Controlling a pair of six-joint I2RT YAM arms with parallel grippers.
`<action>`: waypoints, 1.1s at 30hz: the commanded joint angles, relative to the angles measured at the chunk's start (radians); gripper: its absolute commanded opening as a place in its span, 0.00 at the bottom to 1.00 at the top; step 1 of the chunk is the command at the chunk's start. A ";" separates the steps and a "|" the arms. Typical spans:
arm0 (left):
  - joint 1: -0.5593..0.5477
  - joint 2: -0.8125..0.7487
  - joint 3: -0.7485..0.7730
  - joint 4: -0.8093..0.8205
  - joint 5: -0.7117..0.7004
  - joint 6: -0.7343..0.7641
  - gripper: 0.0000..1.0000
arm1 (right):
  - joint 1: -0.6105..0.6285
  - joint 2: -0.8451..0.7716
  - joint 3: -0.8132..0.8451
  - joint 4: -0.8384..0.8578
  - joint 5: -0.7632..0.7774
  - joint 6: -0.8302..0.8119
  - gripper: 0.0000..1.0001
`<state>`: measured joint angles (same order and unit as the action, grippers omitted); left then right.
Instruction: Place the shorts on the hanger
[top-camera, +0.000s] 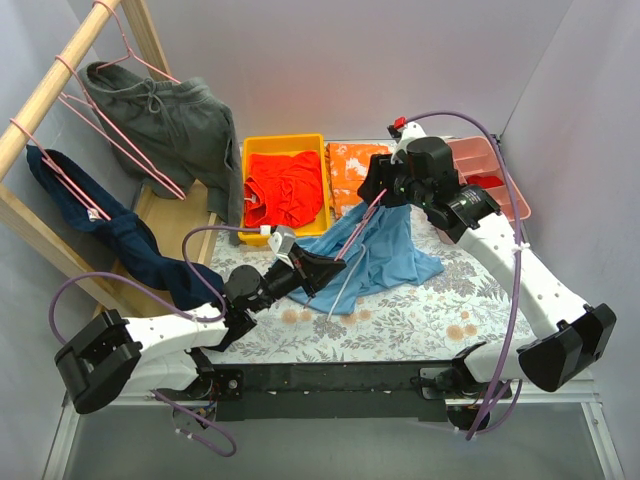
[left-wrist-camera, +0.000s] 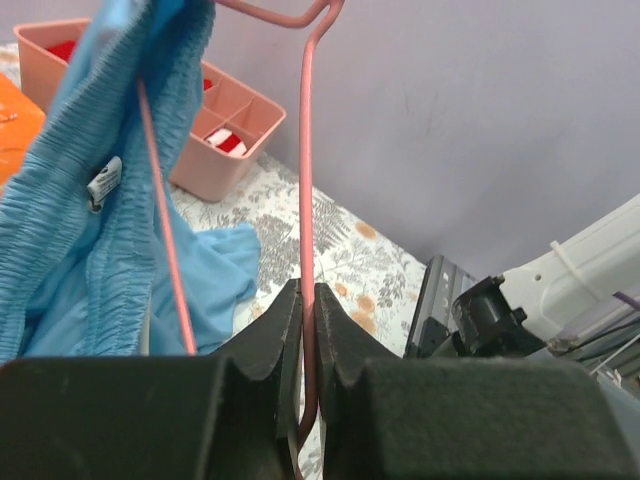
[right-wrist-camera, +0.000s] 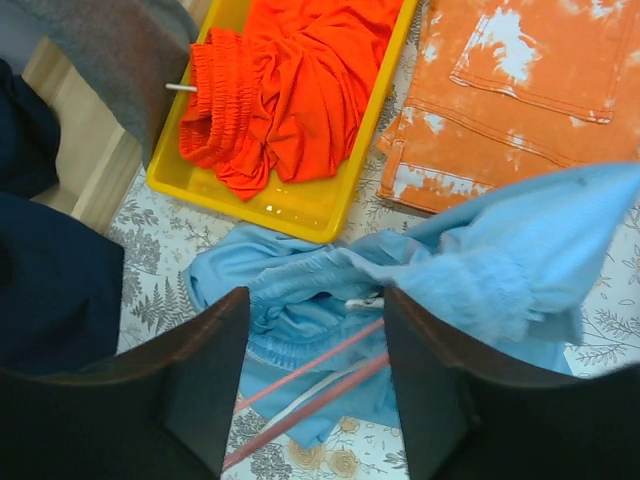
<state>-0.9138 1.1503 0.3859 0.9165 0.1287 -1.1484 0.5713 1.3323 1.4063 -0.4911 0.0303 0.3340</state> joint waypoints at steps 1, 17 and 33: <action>0.004 -0.001 -0.001 0.218 -0.110 -0.014 0.00 | 0.004 -0.033 0.054 0.022 -0.037 0.010 0.70; 0.006 0.100 -0.028 0.304 -0.096 -0.022 0.00 | -0.089 -0.006 0.080 -0.041 0.152 0.126 0.81; 0.004 0.180 -0.027 0.441 -0.166 -0.045 0.00 | -0.156 -0.203 -0.251 0.083 0.054 0.232 0.60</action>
<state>-0.9127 1.3384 0.3485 1.2407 0.0170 -1.1995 0.4145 1.2221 1.3304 -0.4667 0.1368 0.4843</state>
